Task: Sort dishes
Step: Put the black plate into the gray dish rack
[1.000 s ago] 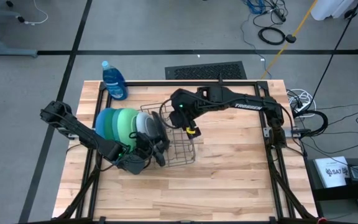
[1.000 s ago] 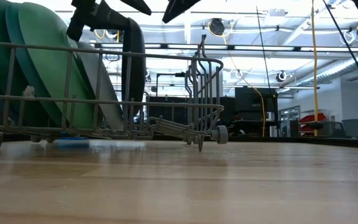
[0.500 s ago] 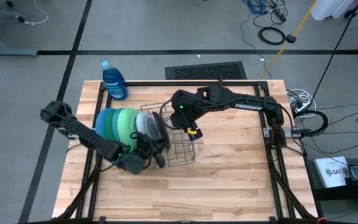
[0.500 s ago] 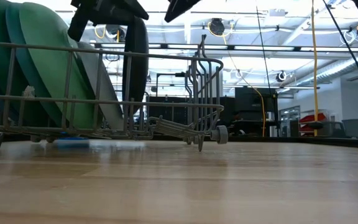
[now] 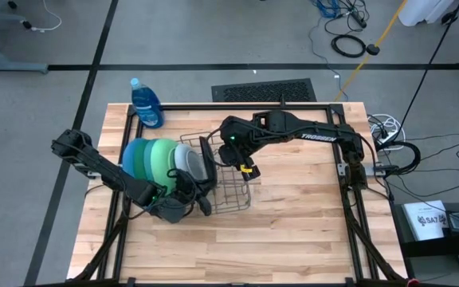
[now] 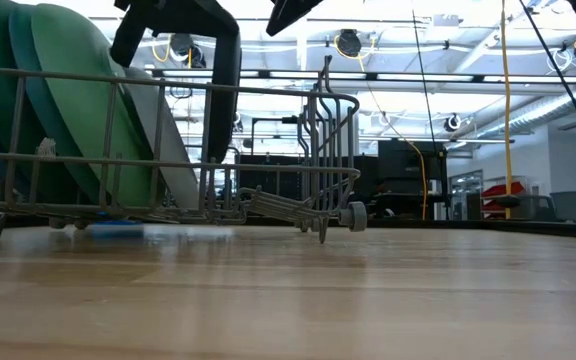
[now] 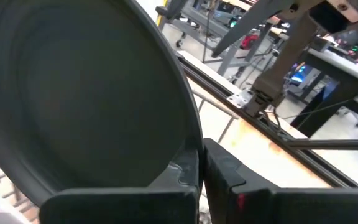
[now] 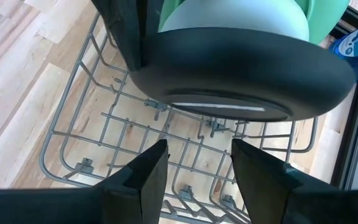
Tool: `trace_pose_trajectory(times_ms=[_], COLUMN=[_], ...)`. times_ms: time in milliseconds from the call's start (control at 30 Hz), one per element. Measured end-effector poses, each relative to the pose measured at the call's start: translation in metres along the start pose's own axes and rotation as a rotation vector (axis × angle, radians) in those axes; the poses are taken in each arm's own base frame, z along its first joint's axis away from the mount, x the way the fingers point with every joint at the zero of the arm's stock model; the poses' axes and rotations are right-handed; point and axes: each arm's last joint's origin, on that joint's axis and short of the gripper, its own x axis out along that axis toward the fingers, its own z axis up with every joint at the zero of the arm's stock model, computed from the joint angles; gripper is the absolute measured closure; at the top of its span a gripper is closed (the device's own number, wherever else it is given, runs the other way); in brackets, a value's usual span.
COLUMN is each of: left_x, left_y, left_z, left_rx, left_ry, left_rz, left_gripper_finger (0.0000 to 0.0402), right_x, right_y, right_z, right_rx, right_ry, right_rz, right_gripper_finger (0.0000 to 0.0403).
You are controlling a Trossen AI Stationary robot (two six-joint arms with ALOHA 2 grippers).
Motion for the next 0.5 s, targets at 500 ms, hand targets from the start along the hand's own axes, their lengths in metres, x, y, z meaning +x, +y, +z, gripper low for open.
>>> trace_pose_trajectory(times_ms=[500], left_x=[0.016], left_y=[0.017], left_z=[-0.012], left_rx=[-0.066], left_ry=[0.068], left_rz=[0.004], left_gripper_finger=[0.0394], right_x=[0.000], right_y=[0.006], right_z=[0.003], right_rx=[-0.010], right_ry=[-0.003], right_rz=[0.007], right_gripper_finger=[0.0232])
